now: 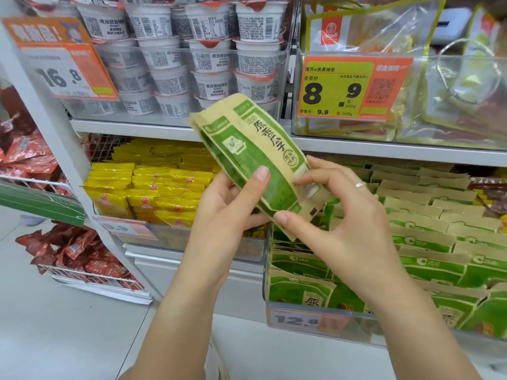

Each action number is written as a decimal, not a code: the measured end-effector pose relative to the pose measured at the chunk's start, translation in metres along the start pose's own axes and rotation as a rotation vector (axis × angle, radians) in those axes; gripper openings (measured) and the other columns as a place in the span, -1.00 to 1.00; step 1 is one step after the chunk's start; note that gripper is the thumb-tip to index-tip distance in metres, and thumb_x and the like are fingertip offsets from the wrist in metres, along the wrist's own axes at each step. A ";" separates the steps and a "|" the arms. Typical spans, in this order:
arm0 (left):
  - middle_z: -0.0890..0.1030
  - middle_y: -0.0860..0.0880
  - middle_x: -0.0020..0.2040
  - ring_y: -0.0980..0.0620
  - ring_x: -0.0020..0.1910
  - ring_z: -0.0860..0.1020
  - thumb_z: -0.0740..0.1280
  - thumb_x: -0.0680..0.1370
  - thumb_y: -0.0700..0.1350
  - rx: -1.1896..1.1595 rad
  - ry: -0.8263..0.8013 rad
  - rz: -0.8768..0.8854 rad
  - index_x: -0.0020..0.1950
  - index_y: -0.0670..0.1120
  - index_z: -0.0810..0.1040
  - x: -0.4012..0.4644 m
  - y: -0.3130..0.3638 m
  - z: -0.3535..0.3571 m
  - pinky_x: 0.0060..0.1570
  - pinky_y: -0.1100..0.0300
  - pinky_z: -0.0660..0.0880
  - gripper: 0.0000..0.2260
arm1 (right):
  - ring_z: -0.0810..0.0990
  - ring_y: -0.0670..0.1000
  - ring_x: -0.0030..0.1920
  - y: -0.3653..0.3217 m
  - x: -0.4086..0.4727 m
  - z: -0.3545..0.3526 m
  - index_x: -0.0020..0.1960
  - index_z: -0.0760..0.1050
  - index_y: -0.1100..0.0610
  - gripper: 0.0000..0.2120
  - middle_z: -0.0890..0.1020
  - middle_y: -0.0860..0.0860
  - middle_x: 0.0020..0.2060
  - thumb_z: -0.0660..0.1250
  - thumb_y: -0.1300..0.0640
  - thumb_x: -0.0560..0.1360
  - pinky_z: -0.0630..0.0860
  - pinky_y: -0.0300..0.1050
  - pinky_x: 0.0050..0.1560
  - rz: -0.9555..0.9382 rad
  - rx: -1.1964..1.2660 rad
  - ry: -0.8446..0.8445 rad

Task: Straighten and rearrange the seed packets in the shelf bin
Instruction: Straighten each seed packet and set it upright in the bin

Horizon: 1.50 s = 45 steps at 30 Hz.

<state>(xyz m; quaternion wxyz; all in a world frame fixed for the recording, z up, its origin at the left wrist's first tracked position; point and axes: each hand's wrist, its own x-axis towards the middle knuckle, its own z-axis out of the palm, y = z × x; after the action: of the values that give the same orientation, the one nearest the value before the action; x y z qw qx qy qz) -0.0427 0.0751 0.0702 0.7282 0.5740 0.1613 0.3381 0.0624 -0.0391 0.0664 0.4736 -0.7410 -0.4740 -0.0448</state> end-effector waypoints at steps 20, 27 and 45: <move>0.56 0.23 0.11 0.29 0.09 0.50 0.31 0.46 0.22 0.932 0.027 0.392 -0.01 0.14 0.44 -0.006 -0.014 0.011 0.03 0.35 0.42 -0.78 | 0.65 -0.11 -0.30 -0.005 0.004 -0.004 -0.19 0.64 0.09 -0.69 0.70 0.00 -0.31 0.18 0.11 0.61 0.56 -0.26 -0.32 0.458 0.766 0.043; 0.61 0.15 -0.15 0.14 -0.18 0.58 0.26 0.46 0.23 0.980 0.129 0.419 -0.07 0.10 0.38 -0.007 -0.018 0.015 -0.23 0.11 0.48 -0.76 | 0.64 -0.18 -0.26 -0.006 0.004 -0.005 -0.14 0.64 0.05 -0.66 0.71 -0.06 -0.28 0.12 0.08 0.63 0.50 -0.35 -0.29 0.434 0.757 0.019; 0.60 -0.07 0.11 0.01 0.04 0.39 0.10 0.63 0.05 1.271 -0.082 0.505 -0.04 -0.05 0.38 -0.009 -0.012 0.013 -0.45 0.41 0.25 -0.80 | 0.63 0.02 -0.25 -0.001 0.004 0.000 -0.06 0.63 0.26 -0.60 0.67 0.22 -0.21 0.11 0.03 0.64 0.53 -0.17 -0.27 0.448 0.669 -0.011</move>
<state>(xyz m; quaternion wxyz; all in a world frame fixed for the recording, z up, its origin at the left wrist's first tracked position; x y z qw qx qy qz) -0.0374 0.0585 0.0616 0.1541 0.9223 0.1620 0.3152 0.0641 -0.0368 0.0690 0.6840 -0.6313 -0.2917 0.2203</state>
